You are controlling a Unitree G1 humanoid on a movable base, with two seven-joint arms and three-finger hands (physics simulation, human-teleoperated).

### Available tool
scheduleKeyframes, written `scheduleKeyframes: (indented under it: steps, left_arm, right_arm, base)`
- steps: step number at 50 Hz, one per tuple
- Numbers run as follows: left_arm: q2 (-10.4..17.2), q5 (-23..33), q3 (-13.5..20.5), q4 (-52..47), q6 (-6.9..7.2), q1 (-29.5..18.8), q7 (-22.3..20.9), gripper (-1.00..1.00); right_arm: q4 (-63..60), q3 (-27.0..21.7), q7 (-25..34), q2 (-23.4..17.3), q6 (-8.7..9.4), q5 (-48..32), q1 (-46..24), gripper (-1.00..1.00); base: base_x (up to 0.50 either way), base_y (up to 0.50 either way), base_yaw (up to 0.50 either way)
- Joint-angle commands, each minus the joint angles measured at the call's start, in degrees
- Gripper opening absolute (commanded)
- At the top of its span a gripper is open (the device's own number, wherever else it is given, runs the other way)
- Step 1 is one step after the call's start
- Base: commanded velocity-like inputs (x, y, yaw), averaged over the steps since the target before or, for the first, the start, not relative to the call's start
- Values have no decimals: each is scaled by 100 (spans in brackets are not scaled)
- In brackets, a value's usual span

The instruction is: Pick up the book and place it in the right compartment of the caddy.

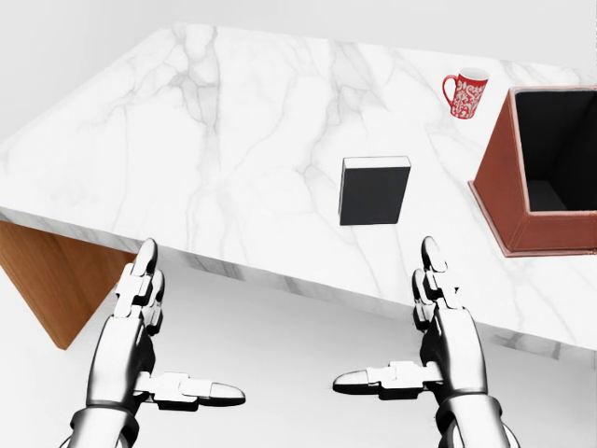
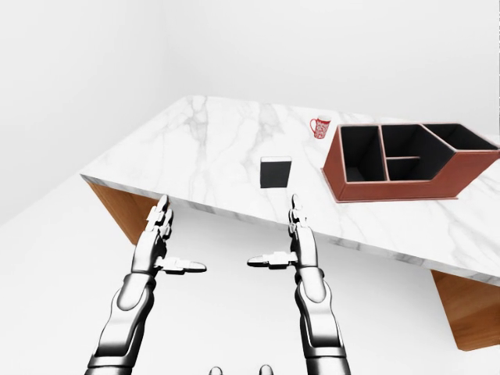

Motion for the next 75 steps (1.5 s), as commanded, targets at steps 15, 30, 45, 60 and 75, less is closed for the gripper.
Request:
scheduleKeyframes:
  steps: [15, 30, 45, 60, 75]
  left_arm:
    - [-1, 30, -8, 62, -27, -19, 0, 100]
    - [-3, 42, -11, 21, 13, -8, -3, 100]
    - [-3, 48, -14, -61, 89, 1, -13, 100]
    - [-3, 50, -14, -61, 86, 1, -12, 100]
    - [-3, 50, -14, -60, 85, 1, -13, 100]
  right_arm:
    - [26, -3, 19, -7, -20, 5, -1, 100]
    - [13, -2, 24, -6, -3, 6, 0, 100]
    - [-6, -3, 29, -7, 16, 5, 3, 100]
    - [-9, 3, 25, -3, 22, -3, 4, 100]
    - [24, -1, 33, -6, -12, -1, 3, 100]
  base:
    - [10, -30, 0]
    - [10, -30, 0]
    - [10, -29, 0]
    - [10, -30, 0]
    - [10, -30, 0]
